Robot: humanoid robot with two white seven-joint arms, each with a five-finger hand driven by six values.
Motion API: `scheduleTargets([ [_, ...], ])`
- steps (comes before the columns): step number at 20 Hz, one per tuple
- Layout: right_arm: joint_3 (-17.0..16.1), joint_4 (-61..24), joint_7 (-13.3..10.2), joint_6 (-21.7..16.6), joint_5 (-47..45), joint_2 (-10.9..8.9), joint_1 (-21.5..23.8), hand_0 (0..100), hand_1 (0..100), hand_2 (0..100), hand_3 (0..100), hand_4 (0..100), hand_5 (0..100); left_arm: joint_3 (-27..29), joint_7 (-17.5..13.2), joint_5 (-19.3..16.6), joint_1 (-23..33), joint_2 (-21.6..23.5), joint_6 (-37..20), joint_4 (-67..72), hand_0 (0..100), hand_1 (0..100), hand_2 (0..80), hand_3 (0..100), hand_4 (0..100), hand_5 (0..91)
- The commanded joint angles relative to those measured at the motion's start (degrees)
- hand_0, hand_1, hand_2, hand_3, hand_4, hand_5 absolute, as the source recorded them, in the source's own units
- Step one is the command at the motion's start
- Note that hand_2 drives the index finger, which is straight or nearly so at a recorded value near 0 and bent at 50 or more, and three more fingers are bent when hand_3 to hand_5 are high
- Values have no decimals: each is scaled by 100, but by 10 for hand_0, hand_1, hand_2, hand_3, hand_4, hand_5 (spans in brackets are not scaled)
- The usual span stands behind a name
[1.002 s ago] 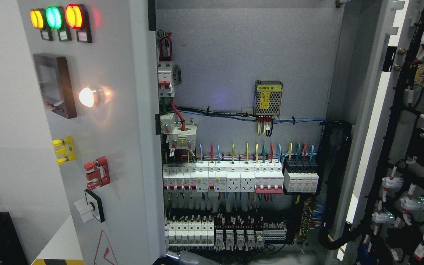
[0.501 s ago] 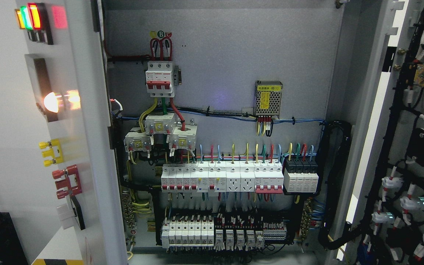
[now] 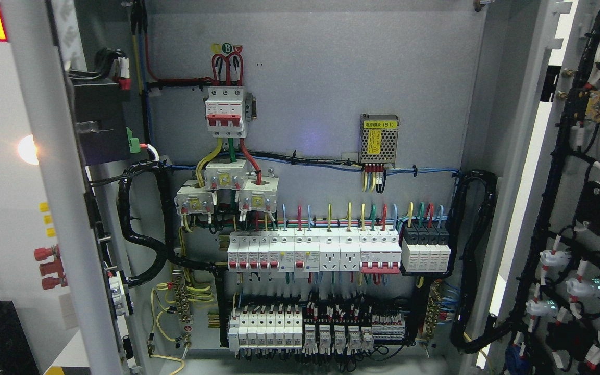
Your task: Open door with both hands
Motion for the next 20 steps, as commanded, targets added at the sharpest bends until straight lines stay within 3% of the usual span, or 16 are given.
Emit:
scheduleTargets([
  [1,610,-20,-73,3,17,309,-66,386,0,0,0,0,0,0,0,1,5,0,27,0,0,0,0,0,0,0],
  [10,812,463,-144,160,44,581,-497,386,0,0,0,0,0,0,0,1,-3,0,27,9,0,0,0,0,0,0],
  [20,909,683,-144,187,35,590,-778,386,0,0,0,0,0,0,0,1,-3,0,27,18,0,0,0,0,0,0],
])
